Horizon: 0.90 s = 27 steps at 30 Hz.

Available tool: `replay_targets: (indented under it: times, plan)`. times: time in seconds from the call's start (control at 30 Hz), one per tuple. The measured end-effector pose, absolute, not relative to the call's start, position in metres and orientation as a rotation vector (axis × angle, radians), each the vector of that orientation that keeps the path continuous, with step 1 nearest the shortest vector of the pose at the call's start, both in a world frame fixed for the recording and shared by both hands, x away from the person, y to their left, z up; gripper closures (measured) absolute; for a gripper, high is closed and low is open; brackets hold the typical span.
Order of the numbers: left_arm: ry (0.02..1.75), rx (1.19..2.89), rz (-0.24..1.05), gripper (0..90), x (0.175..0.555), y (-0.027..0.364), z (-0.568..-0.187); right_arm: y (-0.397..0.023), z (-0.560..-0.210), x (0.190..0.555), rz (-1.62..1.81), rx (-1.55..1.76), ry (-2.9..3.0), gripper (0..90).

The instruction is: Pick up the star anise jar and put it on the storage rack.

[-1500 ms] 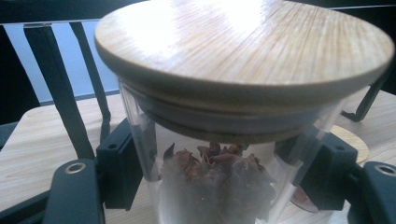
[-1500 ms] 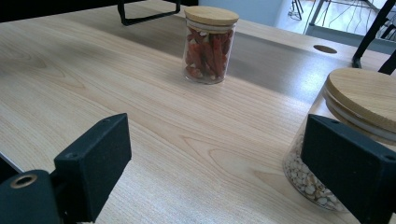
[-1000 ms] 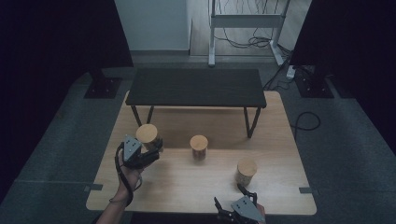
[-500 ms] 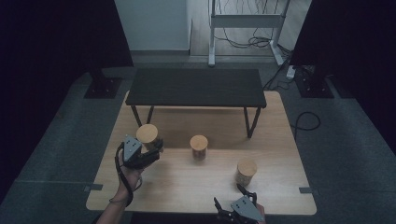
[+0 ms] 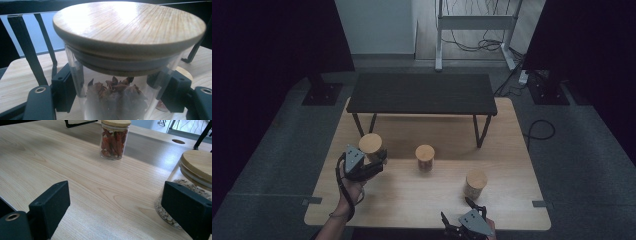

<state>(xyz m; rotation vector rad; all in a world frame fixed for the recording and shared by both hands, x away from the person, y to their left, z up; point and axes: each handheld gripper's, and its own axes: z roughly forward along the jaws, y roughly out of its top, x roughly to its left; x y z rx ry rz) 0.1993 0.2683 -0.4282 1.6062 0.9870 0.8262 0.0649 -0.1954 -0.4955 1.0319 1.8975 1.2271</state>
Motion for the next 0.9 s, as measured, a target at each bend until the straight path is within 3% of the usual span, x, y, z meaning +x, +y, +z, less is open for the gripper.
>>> replay_targets:
  times: [0.9]
  plan:
    - [0.966,1.596,0.821,26.2,0.1955,0.2708,-0.4231,-0.1951,-0.4955,0.0672,1.217,1.037,1.911,7.9]
